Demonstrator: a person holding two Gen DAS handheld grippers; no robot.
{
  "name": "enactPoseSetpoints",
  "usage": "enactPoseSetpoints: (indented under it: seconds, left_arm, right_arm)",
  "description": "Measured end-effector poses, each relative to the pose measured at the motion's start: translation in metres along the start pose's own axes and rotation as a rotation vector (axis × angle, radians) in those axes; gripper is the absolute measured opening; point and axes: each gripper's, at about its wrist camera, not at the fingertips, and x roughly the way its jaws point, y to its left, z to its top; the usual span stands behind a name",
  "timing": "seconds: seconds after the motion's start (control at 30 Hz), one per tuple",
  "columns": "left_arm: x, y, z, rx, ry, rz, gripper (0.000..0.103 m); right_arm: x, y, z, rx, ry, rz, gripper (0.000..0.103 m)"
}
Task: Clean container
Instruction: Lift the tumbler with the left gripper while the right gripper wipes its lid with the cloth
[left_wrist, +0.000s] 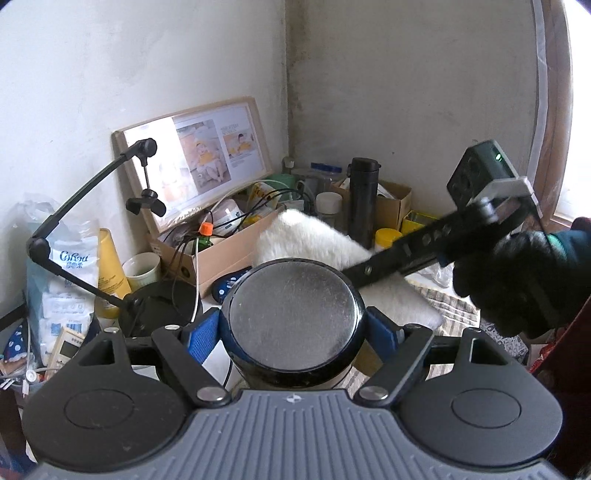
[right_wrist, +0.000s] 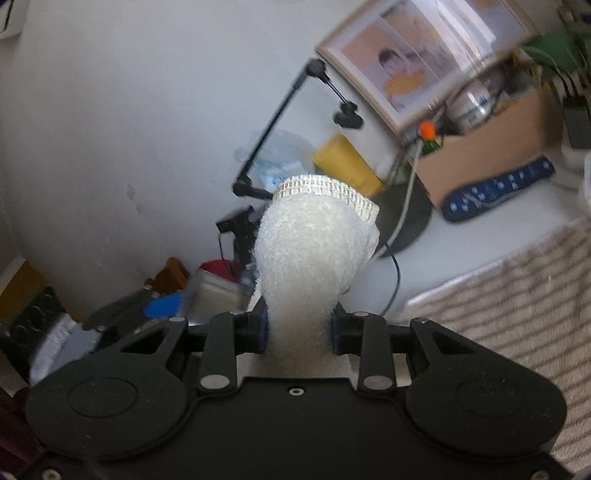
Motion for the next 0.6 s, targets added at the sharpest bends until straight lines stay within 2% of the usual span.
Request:
enactPoseSetpoints:
  seconds: [0.6]
  left_arm:
    - [-0.004, -0.013, 0.0, 0.059, 0.032, 0.002, 0.082]
  right_arm:
    - [0.048, -0.078, -0.014, -0.068, 0.233, -0.1, 0.03]
